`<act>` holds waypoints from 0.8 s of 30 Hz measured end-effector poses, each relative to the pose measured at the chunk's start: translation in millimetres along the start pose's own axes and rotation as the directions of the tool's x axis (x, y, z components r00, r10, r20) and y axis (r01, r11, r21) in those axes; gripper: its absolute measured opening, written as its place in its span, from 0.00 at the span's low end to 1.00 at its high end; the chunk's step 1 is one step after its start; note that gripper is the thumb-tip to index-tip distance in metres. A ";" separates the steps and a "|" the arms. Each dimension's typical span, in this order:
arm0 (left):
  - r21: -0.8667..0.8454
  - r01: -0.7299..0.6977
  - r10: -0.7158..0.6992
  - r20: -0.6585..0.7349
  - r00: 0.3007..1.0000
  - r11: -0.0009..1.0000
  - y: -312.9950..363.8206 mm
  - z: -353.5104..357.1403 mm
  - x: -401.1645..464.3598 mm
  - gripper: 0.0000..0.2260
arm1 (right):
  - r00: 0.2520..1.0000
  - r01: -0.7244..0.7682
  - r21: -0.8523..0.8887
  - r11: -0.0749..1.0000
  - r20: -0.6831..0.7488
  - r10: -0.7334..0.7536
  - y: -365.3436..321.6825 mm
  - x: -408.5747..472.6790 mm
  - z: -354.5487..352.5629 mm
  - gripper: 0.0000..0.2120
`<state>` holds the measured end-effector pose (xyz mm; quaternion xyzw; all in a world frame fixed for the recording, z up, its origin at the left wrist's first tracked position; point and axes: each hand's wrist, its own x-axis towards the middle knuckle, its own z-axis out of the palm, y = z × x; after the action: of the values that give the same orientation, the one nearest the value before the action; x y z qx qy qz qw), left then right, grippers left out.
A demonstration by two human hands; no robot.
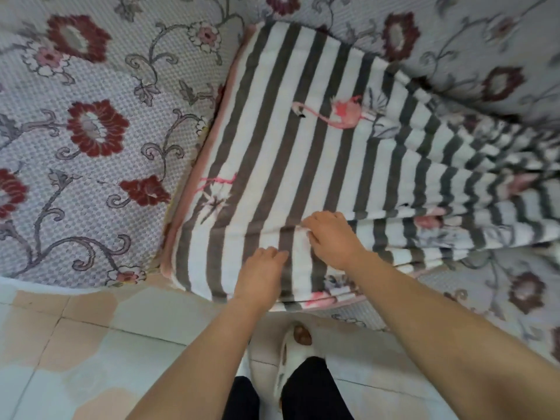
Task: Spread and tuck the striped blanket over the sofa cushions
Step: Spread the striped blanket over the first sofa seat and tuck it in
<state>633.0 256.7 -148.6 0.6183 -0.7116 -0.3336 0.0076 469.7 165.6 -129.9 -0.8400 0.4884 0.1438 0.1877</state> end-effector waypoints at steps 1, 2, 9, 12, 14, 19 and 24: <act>0.008 -0.042 0.042 0.034 0.999 0.999 15.6 3.3 3.6 0.23 | 0.999 -0.038 0.002 0.999 0.005 0.038 11.4 -15.6 0.9 0.13; 0.011 -0.079 0.078 0.078 0.994 0.997 30.6 6.0 6.0 0.21 | 0.998 -0.062 -0.004 0.998 0.011 0.062 21.1 -30.1 2.3 0.12; 0.113 -0.318 0.247 0.412 0.877 0.941 132.6 70.0 18.6 0.15 | 0.975 -0.212 0.073 0.975 0.077 0.207 95.7 -132.2 40.2 0.10; 0.218 -0.290 0.222 0.289 0.931 0.932 150.9 106.6 27.7 0.18 | 0.979 -0.188 0.097 0.977 0.095 0.179 119.2 -152.7 63.3 0.17; 0.334 -0.230 0.164 0.216 0.963 0.914 157.5 118.0 32.9 0.16 | 0.985 -0.155 0.066 0.986 0.092 0.149 130.9 -154.0 74.0 0.20; 0.466 -0.122 0.118 0.038 0.992 0.876 164.8 122.2 47.3 0.11 | 0.987 -0.149 -0.046 0.988 -0.073 0.145 150.8 -148.3 97.3 0.19; 0.375 -0.156 -0.025 0.434 0.900 0.914 172.1 116.6 37.1 0.17 | 0.977 -0.160 0.196 0.967 0.174 0.126 151.3 -159.7 89.9 0.12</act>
<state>424.3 280.4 -170.8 0.4929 -0.7693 -0.3083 -0.2647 255.3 260.5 -168.4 -0.7638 0.5437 0.1717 0.3027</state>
